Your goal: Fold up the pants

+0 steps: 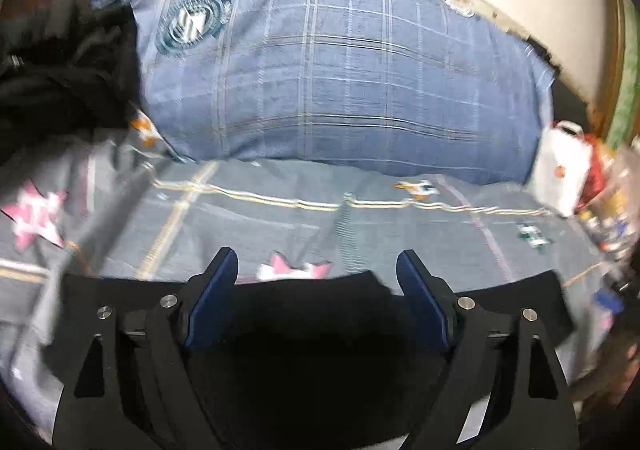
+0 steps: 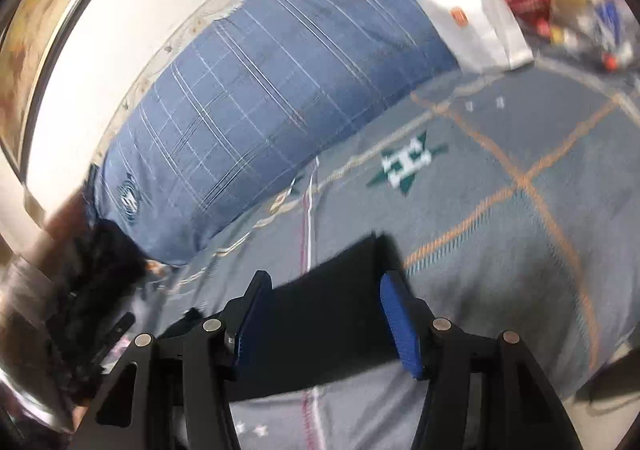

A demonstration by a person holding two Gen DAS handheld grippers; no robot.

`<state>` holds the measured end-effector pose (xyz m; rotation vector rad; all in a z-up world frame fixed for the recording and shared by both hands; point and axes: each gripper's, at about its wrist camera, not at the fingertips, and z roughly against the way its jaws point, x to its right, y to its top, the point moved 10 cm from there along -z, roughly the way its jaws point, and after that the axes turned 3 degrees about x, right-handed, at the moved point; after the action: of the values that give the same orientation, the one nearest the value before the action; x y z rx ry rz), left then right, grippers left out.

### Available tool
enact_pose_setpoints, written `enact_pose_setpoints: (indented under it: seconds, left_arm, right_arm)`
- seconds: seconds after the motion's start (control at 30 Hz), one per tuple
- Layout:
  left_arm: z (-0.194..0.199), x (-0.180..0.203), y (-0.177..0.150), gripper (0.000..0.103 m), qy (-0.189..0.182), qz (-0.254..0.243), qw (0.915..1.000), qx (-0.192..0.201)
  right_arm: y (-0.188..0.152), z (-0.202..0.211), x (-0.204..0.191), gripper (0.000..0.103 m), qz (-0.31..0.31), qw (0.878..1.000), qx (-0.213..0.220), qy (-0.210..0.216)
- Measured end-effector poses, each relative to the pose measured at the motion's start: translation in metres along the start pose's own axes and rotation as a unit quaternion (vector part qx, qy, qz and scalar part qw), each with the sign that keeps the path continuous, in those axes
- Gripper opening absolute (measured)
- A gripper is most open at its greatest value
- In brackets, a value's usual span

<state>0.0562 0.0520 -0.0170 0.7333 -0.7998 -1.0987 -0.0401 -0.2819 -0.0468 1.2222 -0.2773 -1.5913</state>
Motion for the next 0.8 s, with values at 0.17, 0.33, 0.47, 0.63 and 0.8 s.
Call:
enact_pose_setpoints:
  seconds: [0.17,0.33,0.47,0.63,0.8]
  left_arm:
    - [-0.019,-0.001,-0.019,0.082,-0.06,0.062,0.9938,-0.071]
    - [-0.033,-0.004,-0.043,0.082,-0.096,0.151,0.9727,-0.148]
    - [-0.037,-0.01,-0.054,0.082,-0.097,0.202,0.9583,-0.177]
    - [-0.037,-0.006,-0.054,0.082,-0.094,0.191,0.9611,-0.176]
    - [-0.039,-0.007,-0.055,0.082,-0.098,0.191,0.9603,-0.178]
  right_arm:
    - [-0.036,-0.011,0.023,0.055,-0.085,0.994,-0.069,0.013]
    - [-0.059,-0.012,0.018,0.055,-0.16,0.98,-0.079,0.084]
    - [-0.066,-0.022,0.051,0.055,-0.261,0.96,-0.072,0.072]
    - [-0.058,-0.02,0.079,0.051,-0.327,0.943,-0.031,0.06]
    - [-0.058,-0.031,0.06,0.052,-0.3,0.95,-0.046,0.071]
